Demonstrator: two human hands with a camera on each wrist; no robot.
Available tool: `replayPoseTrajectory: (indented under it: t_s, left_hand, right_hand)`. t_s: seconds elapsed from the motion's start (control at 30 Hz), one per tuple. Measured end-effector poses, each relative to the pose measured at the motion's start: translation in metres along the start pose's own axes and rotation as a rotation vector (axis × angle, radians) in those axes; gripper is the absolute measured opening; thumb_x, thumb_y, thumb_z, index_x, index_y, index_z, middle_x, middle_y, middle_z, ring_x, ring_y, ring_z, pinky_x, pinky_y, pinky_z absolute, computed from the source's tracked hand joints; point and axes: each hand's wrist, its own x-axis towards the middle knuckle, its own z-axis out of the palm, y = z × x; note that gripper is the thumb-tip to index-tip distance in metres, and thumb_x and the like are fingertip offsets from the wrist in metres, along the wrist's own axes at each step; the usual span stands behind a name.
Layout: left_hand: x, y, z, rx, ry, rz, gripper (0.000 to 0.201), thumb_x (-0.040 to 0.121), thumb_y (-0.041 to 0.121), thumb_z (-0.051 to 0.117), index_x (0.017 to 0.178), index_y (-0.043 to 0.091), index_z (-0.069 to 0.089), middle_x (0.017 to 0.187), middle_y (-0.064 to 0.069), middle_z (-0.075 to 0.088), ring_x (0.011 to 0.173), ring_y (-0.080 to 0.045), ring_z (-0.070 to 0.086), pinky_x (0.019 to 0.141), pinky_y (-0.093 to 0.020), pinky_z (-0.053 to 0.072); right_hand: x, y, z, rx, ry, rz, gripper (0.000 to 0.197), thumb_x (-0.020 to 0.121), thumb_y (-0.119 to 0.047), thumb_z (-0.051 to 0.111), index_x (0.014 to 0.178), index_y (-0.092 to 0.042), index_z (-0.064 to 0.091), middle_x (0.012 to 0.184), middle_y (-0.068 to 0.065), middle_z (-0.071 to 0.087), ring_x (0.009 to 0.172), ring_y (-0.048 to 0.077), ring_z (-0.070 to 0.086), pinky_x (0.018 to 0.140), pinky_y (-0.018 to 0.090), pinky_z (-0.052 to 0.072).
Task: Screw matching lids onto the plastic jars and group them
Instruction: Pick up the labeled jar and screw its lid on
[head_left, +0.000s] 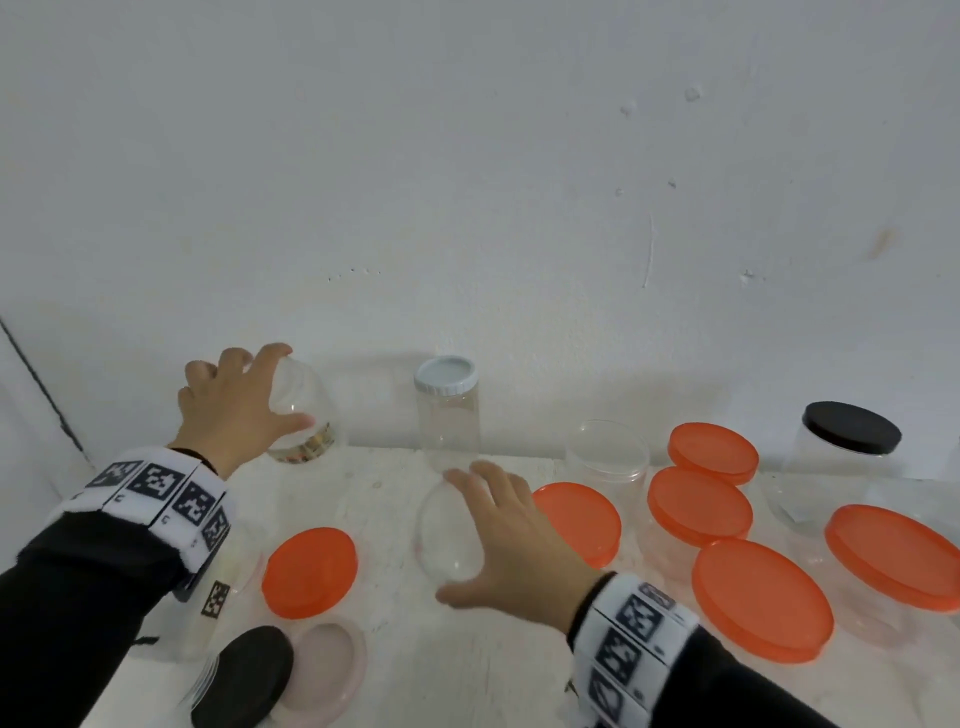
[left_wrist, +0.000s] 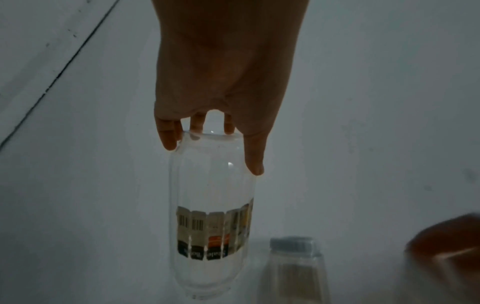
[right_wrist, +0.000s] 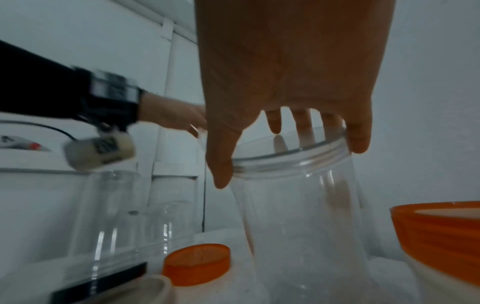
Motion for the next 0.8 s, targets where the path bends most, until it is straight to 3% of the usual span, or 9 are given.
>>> replayPoseTrajectory:
  t_s: [0.17, 0.27, 0.37, 0.47, 0.6, 0.7, 0.8]
  left_hand:
    - [-0.022, -0.001, -0.036, -0.283, 0.193, 0.048, 0.085, 0.071, 0.040, 0.082, 0.141, 0.025, 0.037, 0.136, -0.021, 0.040, 0.125, -0.039, 0.037, 0.104, -0.049, 0.028]
    - [-0.048, -0.005, -0.054, -0.448, 0.235, 0.033, 0.088, 0.066, 0.047, 0.081, 0.139, 0.027, 0.037, 0.133, -0.018, 0.044, 0.117, -0.035, 0.047, 0.099, -0.051, 0.039]
    - [-0.076, -0.010, -0.064, -0.594, 0.205, -0.041, 0.091, 0.057, 0.063, 0.072, 0.137, 0.039, 0.035, 0.130, -0.008, 0.045, 0.104, -0.026, 0.053, 0.089, -0.044, 0.046]
    - [-0.095, -0.016, -0.064, -0.745, 0.125, -0.130, 0.095, 0.050, 0.075, 0.071, 0.133, 0.047, 0.035, 0.124, -0.002, 0.045, 0.101, -0.025, 0.057, 0.087, -0.045, 0.050]
    - [-0.113, -0.019, -0.056, -1.009, 0.097, -0.229, 0.083, 0.047, 0.071, 0.071, 0.120, 0.045, 0.042, 0.108, 0.008, 0.047, 0.090, -0.022, 0.064, 0.080, -0.039, 0.053]
    - [-0.124, -0.022, -0.048, -1.154, 0.062, -0.300, 0.089, 0.046, 0.072, 0.079, 0.119, 0.038, 0.042, 0.117, -0.003, 0.051, 0.080, -0.016, 0.068, 0.088, -0.047, 0.054]
    - [-0.133, -0.024, -0.044, -1.276, 0.026, -0.373, 0.098, 0.045, 0.071, 0.082, 0.125, 0.029, 0.041, 0.119, -0.013, 0.057, 0.078, -0.019, 0.067, 0.081, -0.042, 0.057]
  right_hand:
    - [0.047, 0.009, 0.000, -0.152, 0.023, 0.136, 0.099, 0.074, -0.046, 0.077, 0.147, -0.019, 0.015, 0.150, 0.002, 0.015, 0.138, 0.029, 0.016, 0.108, 0.046, 0.033]
    - [0.061, 0.016, -0.003, -0.213, 0.015, 0.227, 0.094, 0.074, -0.047, 0.077, 0.142, -0.016, 0.020, 0.145, 0.003, 0.023, 0.134, 0.030, 0.023, 0.104, 0.047, 0.038]
    - [0.068, 0.021, -0.006, -0.212, 0.002, 0.296, 0.088, 0.073, -0.047, 0.077, 0.137, -0.014, 0.026, 0.138, 0.002, 0.029, 0.126, 0.028, 0.031, 0.099, 0.044, 0.041]
    - [0.072, 0.022, -0.006, -0.204, -0.032, 0.324, 0.083, 0.075, -0.047, 0.076, 0.135, -0.014, 0.029, 0.136, 0.004, 0.031, 0.124, 0.028, 0.033, 0.098, 0.043, 0.042]
    - [0.075, 0.020, -0.003, -0.241, -0.110, 0.328, 0.067, 0.087, -0.042, 0.064, 0.139, -0.014, 0.032, 0.142, 0.008, 0.029, 0.127, 0.032, 0.032, 0.098, 0.043, 0.042]
    - [0.077, 0.018, 0.000, -0.269, -0.147, 0.329, 0.062, 0.089, -0.041, 0.061, 0.136, -0.011, 0.033, 0.136, 0.008, 0.035, 0.124, 0.031, 0.036, 0.096, 0.043, 0.044]
    - [0.075, 0.015, 0.004, -0.359, -0.150, 0.341, 0.063, 0.088, -0.044, 0.059, 0.136, -0.012, 0.033, 0.138, 0.008, 0.035, 0.127, 0.033, 0.034, 0.100, 0.044, 0.038]
